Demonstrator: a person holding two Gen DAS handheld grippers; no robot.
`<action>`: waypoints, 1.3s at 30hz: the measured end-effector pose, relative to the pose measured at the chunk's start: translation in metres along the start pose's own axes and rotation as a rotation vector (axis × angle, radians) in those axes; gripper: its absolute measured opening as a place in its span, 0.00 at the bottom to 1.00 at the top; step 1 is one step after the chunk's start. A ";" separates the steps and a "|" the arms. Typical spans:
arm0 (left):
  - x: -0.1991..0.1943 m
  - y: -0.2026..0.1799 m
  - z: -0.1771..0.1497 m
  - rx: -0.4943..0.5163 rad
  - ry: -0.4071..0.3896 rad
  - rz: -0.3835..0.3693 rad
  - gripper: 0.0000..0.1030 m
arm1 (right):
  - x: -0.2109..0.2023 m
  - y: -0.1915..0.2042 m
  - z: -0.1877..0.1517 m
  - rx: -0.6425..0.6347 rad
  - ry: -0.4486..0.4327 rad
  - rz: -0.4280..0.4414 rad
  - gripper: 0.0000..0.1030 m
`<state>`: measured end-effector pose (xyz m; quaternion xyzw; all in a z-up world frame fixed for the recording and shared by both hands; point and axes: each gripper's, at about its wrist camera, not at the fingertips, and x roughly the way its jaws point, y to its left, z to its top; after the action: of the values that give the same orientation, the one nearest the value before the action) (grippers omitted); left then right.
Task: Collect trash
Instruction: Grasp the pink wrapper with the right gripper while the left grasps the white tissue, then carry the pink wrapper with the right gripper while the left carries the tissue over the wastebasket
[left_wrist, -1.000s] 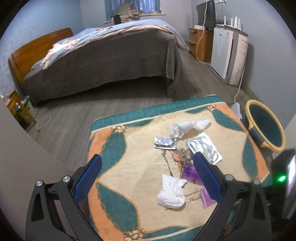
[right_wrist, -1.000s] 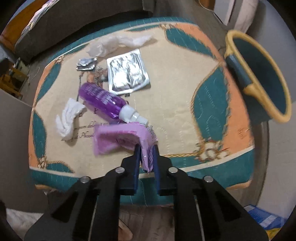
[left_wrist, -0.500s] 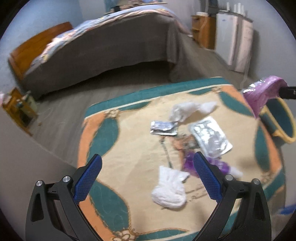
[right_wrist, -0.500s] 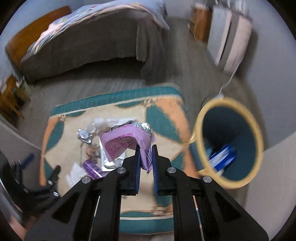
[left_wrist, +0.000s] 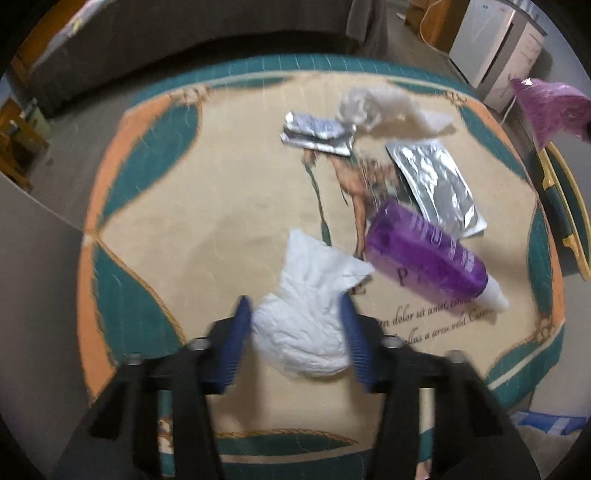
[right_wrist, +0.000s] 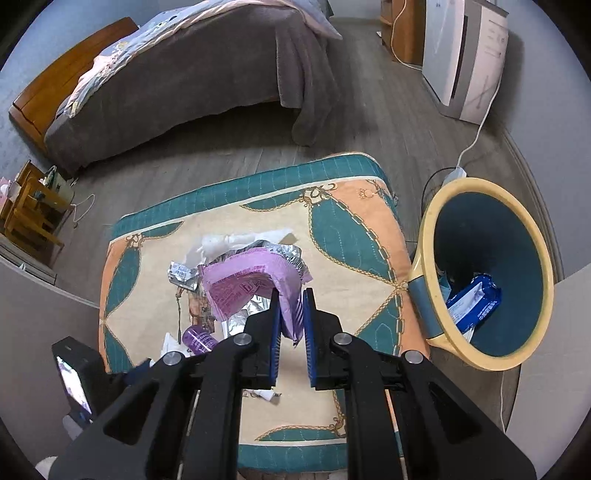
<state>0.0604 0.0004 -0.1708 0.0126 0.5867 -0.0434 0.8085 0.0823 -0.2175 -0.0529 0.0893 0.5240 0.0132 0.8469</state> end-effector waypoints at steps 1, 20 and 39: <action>0.001 -0.002 -0.001 0.016 0.004 0.004 0.28 | -0.001 -0.003 0.000 0.002 -0.001 0.001 0.10; -0.107 -0.048 0.020 0.167 -0.447 -0.079 0.14 | -0.015 -0.056 0.005 0.082 -0.031 -0.009 0.10; -0.101 -0.098 0.024 0.222 -0.425 -0.177 0.14 | -0.032 -0.141 0.001 0.171 -0.064 -0.054 0.10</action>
<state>0.0437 -0.0936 -0.0646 0.0406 0.3940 -0.1798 0.9005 0.0589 -0.3598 -0.0477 0.1477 0.4982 -0.0573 0.8524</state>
